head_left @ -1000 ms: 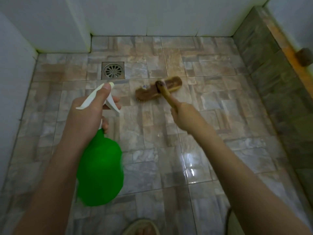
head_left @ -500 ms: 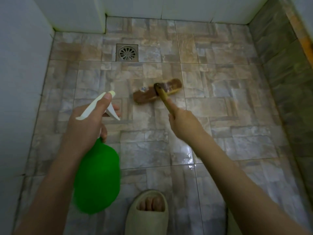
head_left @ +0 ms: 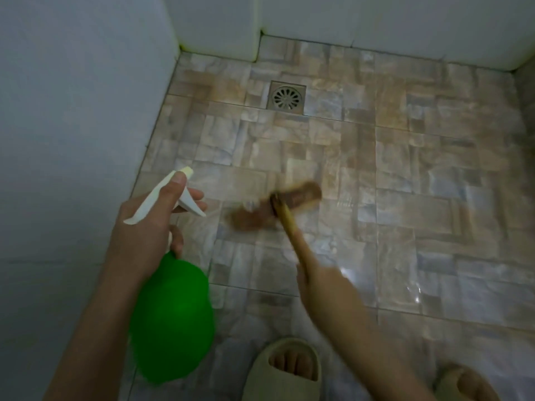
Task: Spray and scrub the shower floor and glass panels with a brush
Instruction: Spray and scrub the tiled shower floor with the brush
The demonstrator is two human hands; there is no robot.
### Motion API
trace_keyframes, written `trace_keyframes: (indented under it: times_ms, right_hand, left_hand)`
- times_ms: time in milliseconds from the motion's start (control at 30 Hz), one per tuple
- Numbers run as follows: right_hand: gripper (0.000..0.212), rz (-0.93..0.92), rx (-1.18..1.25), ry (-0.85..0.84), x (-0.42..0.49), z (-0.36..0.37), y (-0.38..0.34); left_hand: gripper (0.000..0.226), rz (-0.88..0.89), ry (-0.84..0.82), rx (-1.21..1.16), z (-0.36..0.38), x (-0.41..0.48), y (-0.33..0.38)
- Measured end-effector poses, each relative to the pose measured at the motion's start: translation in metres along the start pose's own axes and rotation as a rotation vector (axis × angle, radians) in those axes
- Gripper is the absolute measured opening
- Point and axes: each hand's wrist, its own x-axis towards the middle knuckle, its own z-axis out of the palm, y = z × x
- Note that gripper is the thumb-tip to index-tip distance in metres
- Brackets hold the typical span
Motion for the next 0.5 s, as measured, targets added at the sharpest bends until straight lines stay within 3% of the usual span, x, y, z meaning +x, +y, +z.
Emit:
trace_keyframes:
  times_ms: [100,200,300,400,500]
  right_hand:
    - [0.094,-0.036,0.053,-0.154,-0.027,0.003,-0.013]
    - [0.084,-0.127,-0.049,0.008,0.055,0.008,-0.042]
    - [0.073,-0.222,-0.058,0.045,0.130,0.005,-0.064]
    - [0.075,-0.186,-0.080,-0.027,0.090,0.004,-0.050]
    - [0.076,-0.191,-0.207,0.081,0.023,0.003,-0.044]
  left_hand:
    - [0.028,-0.048,0.018,-0.021,-0.006,0.000,-0.001]
    - [0.027,-0.052,0.046,-0.016,-0.012,0.002,-0.003]
    - [0.032,-0.057,0.113,-0.034,-0.020,0.004,-0.007]
    - [0.035,-0.055,0.154,-0.048,-0.030,0.007,-0.010]
    - [0.043,-0.060,0.179,-0.060,-0.034,0.013,-0.011]
